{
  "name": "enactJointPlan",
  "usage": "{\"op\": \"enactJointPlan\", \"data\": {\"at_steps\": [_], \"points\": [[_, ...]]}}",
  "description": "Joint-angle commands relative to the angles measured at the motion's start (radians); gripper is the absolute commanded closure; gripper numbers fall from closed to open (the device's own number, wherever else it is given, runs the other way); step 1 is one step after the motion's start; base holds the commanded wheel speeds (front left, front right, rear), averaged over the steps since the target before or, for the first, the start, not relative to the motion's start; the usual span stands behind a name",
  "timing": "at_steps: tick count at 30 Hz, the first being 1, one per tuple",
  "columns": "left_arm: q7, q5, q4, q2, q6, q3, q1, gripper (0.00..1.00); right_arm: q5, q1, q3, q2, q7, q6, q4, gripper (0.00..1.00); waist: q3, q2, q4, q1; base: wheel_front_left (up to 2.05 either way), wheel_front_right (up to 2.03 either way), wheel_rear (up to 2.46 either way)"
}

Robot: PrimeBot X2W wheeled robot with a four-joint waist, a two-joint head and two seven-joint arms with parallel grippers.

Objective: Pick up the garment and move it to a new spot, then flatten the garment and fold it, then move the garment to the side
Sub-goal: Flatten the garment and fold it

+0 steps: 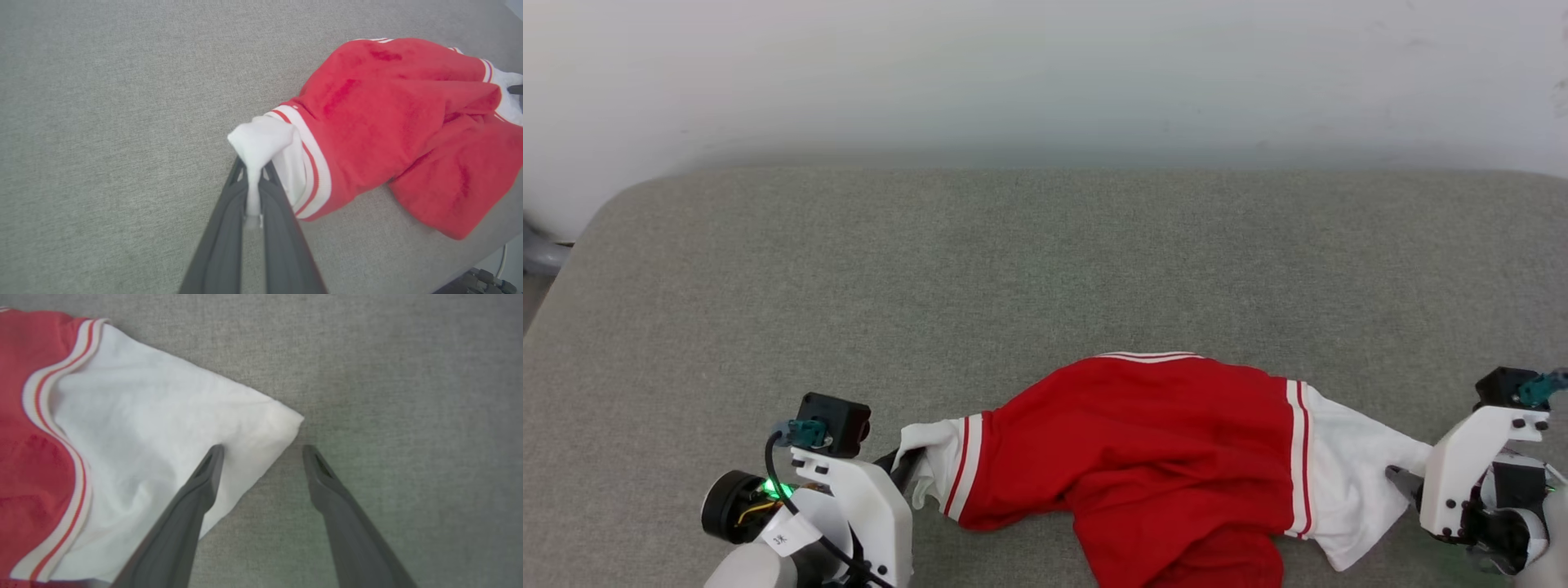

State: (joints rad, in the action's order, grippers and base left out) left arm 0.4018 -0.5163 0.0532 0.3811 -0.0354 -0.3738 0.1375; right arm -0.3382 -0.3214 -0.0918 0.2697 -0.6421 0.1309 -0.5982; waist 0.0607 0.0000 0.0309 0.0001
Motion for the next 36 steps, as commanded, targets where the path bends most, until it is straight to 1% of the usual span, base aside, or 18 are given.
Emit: {"op": "enactJointPlan", "data": {"at_steps": [1, 7, 8, 9, 11, 17, 18, 23, 27, 31, 33, 36], "points": [[-0.005, -0.003, -0.007, -0.001, -0.001, 0.002, 0.015, 1.0, -0.012, -0.026, 0.021, 0.003, -0.008, 0.0, -0.023, 0.0, 0.015, 0.0, 0.005, -0.0001, 0.0, 0.0, 0.0], [-0.016, -0.006, -0.006, -0.002, -0.001, 0.001, 0.018, 1.0, -0.078, -0.045, 0.128, -0.008, -0.062, 0.001, -0.123, 0.0, 0.035, 0.0, 0.007, -0.0001, 0.0, 0.0, 0.0], [-0.017, -0.007, -0.006, -0.002, -0.002, 0.001, 0.019, 1.0, -0.093, -0.045, 0.138, -0.01, -0.069, 0.001, -0.135, 0.62, 0.037, 0.0, 0.006, -0.0001, 0.0, 0.0, 0.0], [-0.019, -0.009, -0.006, -0.002, -0.003, 0.001, 0.019, 1.0, -0.1, -0.049, 0.147, -0.007, -0.068, 0.001, -0.142, 1.0, 0.039, 0.0, 0.006, -0.0001, 0.0, 0.0, 0.0], [-0.022, -0.012, -0.005, 0.0, 0.0, 0.004, 0.018, 1.0, -0.116, -0.061, 0.162, 0.0, -0.05, 0.001, -0.145, 1.0, 0.039, 0.0, 0.004, -0.0001, 0.0, 0.0, 0.0], [-0.052, -0.006, -0.017, 0.012, 0.014, 0.025, 0.025, 1.0, -0.13, -0.129, 0.19, 0.062, 0.026, -0.001, -0.111, 1.0, 0.026, 0.0, -0.009, -0.0001, 0.0, 0.0, 0.0], [-0.052, -0.006, -0.017, 0.012, 0.014, 0.025, 0.025, 1.0, -0.13, -0.129, 0.19, 0.062, 0.026, -0.001, -0.111, 1.0, 0.026, 0.0, -0.009, -0.0001, 0.0, 0.0, 0.0], [-0.082, -0.008, -0.03, 0.024, 0.034, 0.065, 0.062, 1.0, -0.107, -0.183, 0.2, 0.102, 0.079, 0.0, -0.031, 1.0, 0.005, 0.0, -0.02, -0.0001, 0.0, 0.0, 0.0], [-0.119, 0.01, -0.04, 0.032, 0.056, 0.108, 0.139, 1.0, -0.066, -0.236, 0.194, 0.13, 0.108, -0.001, 0.049, 1.0, -0.008, 0.0, -0.029, -0.0001, 0.0, 0.0, 0.0], [-0.147, 0.019, -0.026, 0.03, 0.074, 0.144, 0.251, 1.0, -0.022, -0.307, 0.17, 0.125, 0.125, 0.0, 0.115, 1.0, -0.004, 0.0, -0.036, -0.0001, 0.0, 0.0, 0.0], [-0.162, 0.02, -0.003, 0.023, 0.074, 0.155, 0.324, 1.0, 0.001, -0.354, 0.152, 0.125, 0.14, -0.001, 0.139, 1.0, 0.003, 0.0, -0.037, -0.0001, 0.0, 0.0, 0.0], [-0.187, 0.017, 0.059, 0.009, 0.061, 0.163, 0.44, 1.0, 0.046, -0.433, 0.13, 0.125, 0.163, 0.0, 0.159, 1.0, 0.029, 0.0, -0.035, -0.0001, 0.0, 0.0, 0.0]]}}
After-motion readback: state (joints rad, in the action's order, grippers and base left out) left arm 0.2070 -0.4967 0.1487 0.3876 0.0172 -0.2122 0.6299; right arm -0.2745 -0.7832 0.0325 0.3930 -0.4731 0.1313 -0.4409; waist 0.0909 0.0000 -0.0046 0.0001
